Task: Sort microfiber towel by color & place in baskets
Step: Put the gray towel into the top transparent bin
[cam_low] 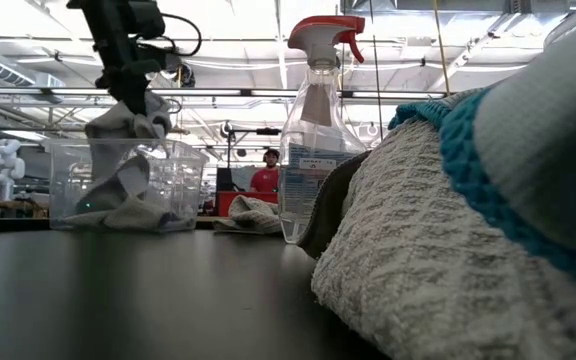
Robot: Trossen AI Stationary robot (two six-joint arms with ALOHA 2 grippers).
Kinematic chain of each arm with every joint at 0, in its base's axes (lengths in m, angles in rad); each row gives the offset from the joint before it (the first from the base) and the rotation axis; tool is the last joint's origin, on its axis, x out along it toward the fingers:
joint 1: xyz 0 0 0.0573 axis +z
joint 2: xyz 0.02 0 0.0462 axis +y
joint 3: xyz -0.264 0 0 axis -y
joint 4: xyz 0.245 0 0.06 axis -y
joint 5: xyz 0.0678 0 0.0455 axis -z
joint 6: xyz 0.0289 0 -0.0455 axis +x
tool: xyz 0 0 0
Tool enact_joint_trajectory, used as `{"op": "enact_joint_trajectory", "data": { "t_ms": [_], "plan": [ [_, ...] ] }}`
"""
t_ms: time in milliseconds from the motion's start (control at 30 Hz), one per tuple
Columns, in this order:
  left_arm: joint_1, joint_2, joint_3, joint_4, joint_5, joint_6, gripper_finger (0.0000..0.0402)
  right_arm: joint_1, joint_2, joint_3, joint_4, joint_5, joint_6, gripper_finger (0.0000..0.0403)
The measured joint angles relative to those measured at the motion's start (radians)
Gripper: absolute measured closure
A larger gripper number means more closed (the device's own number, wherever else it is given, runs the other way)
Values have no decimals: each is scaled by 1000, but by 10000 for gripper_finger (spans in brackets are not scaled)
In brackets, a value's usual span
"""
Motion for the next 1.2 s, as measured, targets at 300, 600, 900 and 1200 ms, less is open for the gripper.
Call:
{"op": "enact_joint_trajectory", "data": {
  "t_ms": [300, 600, 900, 1200],
  "plan": [
    [1, 35, -39, -4, 1, -60, 364, 0, 0, 0, 0, 0, -4, 172],
    [1, 143, -39, -5, 18, -86, 363, 0, 0, 0, -2, 0, 0, 172],
    [1, 218, -39, -40, 29, -87, 341, 0, 0, 0, -49, 0, 46, 172],
    [1, 227, -39, -35, 26, -90, 315, 0, 0, 0, -53, 0, 43, 172]
  ]
}}
